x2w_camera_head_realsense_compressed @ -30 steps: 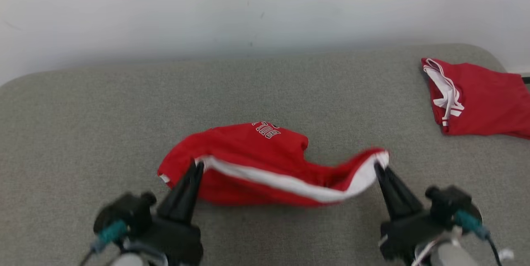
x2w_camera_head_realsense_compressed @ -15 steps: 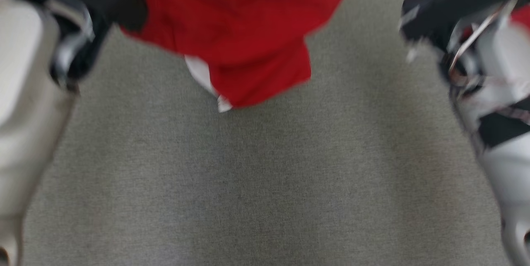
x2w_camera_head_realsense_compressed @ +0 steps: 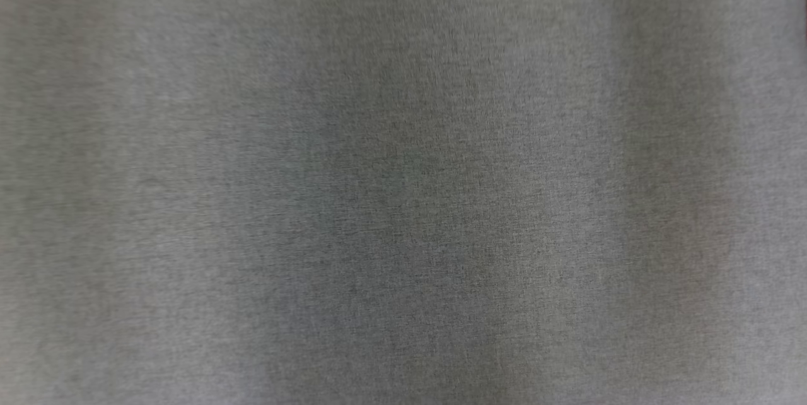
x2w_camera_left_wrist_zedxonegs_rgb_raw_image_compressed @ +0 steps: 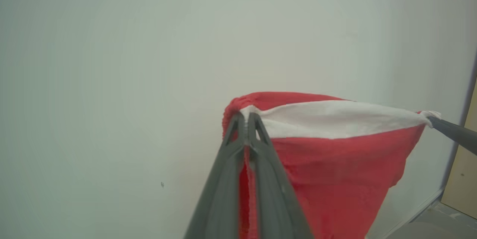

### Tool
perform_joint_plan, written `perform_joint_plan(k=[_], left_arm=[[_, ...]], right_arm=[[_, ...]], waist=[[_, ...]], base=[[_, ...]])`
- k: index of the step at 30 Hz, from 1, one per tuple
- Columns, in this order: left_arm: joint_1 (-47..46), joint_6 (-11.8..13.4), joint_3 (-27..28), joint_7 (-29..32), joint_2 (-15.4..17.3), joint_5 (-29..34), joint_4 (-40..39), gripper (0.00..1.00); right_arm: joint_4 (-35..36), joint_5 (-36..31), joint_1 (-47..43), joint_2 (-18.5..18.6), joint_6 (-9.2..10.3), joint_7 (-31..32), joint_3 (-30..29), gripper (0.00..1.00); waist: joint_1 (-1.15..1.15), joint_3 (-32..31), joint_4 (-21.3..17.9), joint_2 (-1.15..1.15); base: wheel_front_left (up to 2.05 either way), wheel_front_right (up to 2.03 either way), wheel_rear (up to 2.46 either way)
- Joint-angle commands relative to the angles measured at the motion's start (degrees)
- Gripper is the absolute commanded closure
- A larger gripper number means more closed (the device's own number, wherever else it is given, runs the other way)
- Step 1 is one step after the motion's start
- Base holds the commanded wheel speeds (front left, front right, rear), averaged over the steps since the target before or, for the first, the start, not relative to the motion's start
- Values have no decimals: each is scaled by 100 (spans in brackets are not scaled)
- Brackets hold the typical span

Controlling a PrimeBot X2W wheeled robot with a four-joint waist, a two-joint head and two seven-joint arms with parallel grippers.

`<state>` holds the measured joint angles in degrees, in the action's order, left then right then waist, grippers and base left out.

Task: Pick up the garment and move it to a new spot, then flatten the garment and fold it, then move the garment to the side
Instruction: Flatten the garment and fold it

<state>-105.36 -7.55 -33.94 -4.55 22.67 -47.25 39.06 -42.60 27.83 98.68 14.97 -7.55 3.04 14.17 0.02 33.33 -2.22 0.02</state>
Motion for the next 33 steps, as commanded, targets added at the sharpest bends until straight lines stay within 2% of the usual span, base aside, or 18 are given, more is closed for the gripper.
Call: perform_joint_plan(k=[1,8,23,27,33], left_arm=[[-122,17,-58,-34,-11,-85,137,100],[-587,17,-493,-126,7,-351,716,100],[-1065,17,-1372,-433,207,-941,1110,100],[-988,17,-1632,-590,316,-1120,941,100],[-199,17,-2073,-887,598,-1316,513,100]], right_arm=[[-193,-79,153,19,16,-52,-13,100],[-1002,-209,783,-132,16,-324,86,100],[-1881,-28,1346,-203,16,-774,362,100],[-1997,49,1242,-291,16,-918,483,100],[-1833,318,597,-376,16,-1173,840,100]], waist=[[-2,350,-141,-2],[-2,504,-230,-2],[-2,704,-314,-2],[-2,633,-324,-2],[-2,277,-281,-2]], base=[[0,0,0],[0,0,0],[0,0,0],[0,0,0],[0,0,0]])
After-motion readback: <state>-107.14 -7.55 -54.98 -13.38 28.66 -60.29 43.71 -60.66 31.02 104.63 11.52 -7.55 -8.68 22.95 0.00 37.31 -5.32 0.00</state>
